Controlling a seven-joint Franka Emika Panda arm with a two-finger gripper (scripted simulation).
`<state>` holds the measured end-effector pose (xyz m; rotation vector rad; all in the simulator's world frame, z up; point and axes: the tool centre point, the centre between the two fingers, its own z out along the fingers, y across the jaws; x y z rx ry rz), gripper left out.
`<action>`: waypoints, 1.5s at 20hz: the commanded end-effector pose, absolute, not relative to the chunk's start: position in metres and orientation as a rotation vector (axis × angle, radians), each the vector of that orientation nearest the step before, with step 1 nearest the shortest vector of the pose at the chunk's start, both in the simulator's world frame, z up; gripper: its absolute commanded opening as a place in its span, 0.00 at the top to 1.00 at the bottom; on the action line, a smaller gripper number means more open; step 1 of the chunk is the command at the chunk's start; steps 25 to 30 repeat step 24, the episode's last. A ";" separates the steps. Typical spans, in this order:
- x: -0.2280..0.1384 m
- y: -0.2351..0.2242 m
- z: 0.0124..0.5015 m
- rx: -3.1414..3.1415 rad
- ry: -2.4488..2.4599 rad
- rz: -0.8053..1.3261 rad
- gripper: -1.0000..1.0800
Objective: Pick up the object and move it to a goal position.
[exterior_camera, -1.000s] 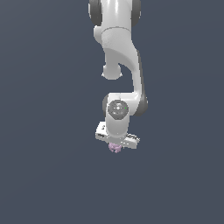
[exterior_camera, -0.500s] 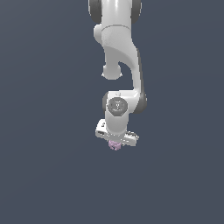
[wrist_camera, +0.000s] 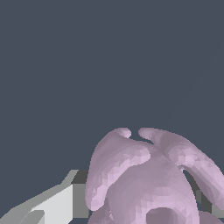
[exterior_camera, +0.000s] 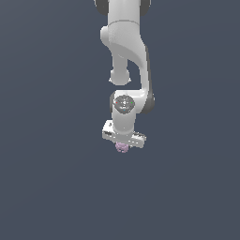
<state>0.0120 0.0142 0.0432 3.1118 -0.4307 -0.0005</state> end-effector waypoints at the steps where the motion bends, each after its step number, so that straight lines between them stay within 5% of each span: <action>1: -0.003 0.013 0.044 3.112 -0.431 0.000 1.00; 16: -0.080 0.005 0.048 3.112 -0.431 0.000 1.00; 30: -0.092 0.003 0.049 3.112 -0.431 0.000 1.00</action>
